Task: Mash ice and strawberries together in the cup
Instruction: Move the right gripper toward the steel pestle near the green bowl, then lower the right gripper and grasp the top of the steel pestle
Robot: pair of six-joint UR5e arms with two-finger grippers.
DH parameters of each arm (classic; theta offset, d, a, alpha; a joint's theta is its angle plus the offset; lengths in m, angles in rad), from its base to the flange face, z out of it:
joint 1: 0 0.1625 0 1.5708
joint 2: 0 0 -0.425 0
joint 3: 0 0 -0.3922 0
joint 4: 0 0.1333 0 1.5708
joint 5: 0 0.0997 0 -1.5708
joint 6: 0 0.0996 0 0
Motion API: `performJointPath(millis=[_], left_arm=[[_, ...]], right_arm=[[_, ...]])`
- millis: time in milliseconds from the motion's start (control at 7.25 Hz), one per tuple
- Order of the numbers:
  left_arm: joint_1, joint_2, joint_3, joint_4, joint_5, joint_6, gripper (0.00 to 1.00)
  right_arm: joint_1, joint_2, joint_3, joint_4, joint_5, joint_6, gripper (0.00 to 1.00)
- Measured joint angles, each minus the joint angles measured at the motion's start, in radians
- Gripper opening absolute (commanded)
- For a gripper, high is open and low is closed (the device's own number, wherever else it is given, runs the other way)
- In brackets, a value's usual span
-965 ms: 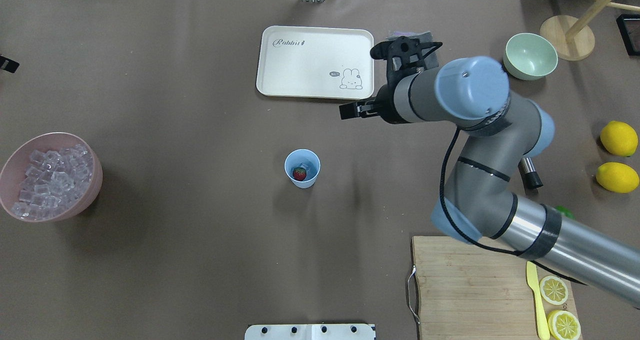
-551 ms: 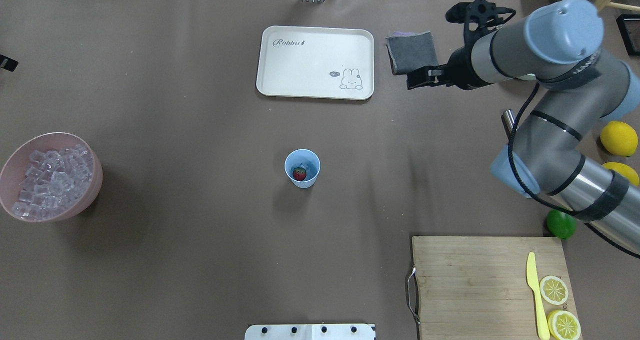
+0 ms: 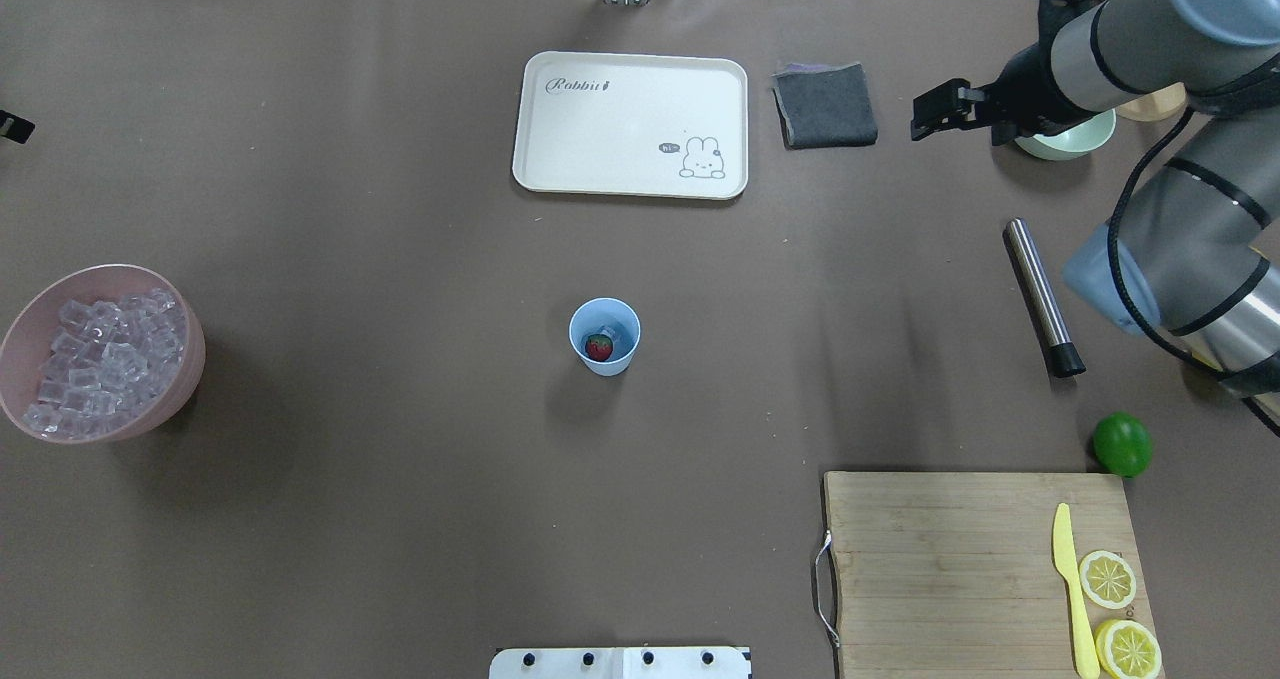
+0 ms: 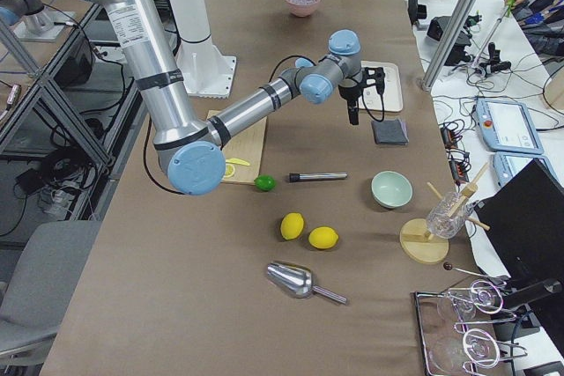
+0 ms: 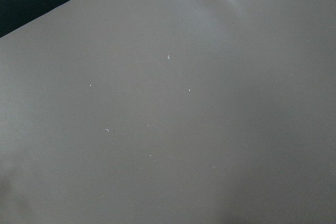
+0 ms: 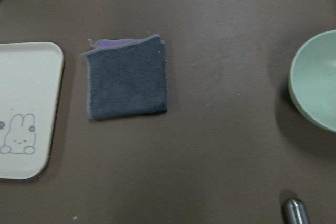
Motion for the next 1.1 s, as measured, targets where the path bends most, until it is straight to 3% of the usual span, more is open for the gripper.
performJointPath(millis=[551,1103], left_arm=[[-0.001,0.022,-0.044,-0.001,0.095,0.002,0.97],[0.0,0.025,-0.064,0.002,0.106,0.002,0.97]], right_arm=[[0.002,-0.015,-0.009,-0.032,-0.004,0.002,0.99],[-0.072,-0.019,-0.042,-0.021,-0.058,0.0,1.0]])
